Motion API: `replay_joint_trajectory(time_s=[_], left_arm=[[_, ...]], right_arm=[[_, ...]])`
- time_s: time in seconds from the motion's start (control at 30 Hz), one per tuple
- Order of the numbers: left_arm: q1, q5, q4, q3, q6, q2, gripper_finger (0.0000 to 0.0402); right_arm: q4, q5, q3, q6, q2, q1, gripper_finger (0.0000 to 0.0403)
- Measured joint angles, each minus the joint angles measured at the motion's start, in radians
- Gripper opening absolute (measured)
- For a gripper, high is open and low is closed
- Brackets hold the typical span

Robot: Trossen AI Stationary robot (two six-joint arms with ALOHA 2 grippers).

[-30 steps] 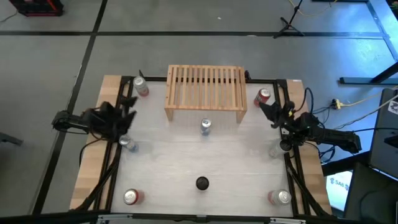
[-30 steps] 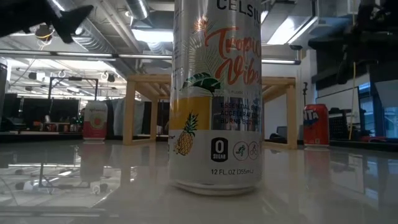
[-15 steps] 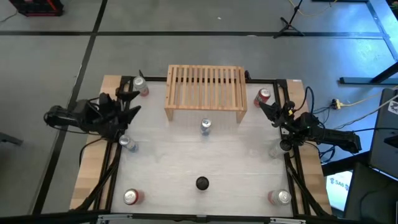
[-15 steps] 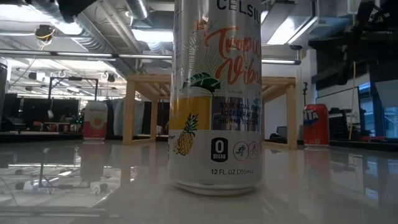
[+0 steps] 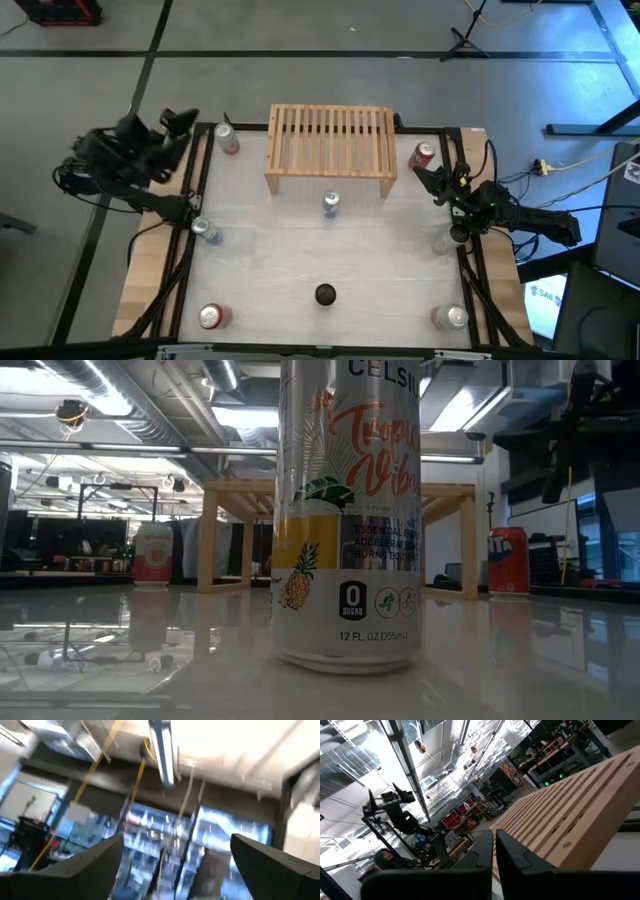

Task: Place canned beverage on shelf
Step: Put the top pink soda can on the shelf

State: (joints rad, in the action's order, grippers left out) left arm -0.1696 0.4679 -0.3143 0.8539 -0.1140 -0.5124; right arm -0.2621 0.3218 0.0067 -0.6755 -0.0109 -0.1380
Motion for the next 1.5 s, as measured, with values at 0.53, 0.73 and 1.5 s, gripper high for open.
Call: replay_joint_trajectory(time_s=[0.53, 0.73, 1.5], left_arm=[[0.000, 0.266, 0.054, 0.015, -0.032, -0.004, 0.0361], [-0.001, 0.264, 0.047, 0.015, -0.014, -0.052, 0.0361], [0.226, 0.769, 0.559, 0.455, 0.030, -0.377, 0.0361]], right_arm=[[0.005, 0.008, 0.000, -0.001, 0.000, 0.000, 0.0012], [0.011, 0.016, 0.000, -0.003, 0.000, 0.000, 0.0012], [0.115, 0.025, 0.000, 0.024, 0.000, 0.000, 0.0012]])
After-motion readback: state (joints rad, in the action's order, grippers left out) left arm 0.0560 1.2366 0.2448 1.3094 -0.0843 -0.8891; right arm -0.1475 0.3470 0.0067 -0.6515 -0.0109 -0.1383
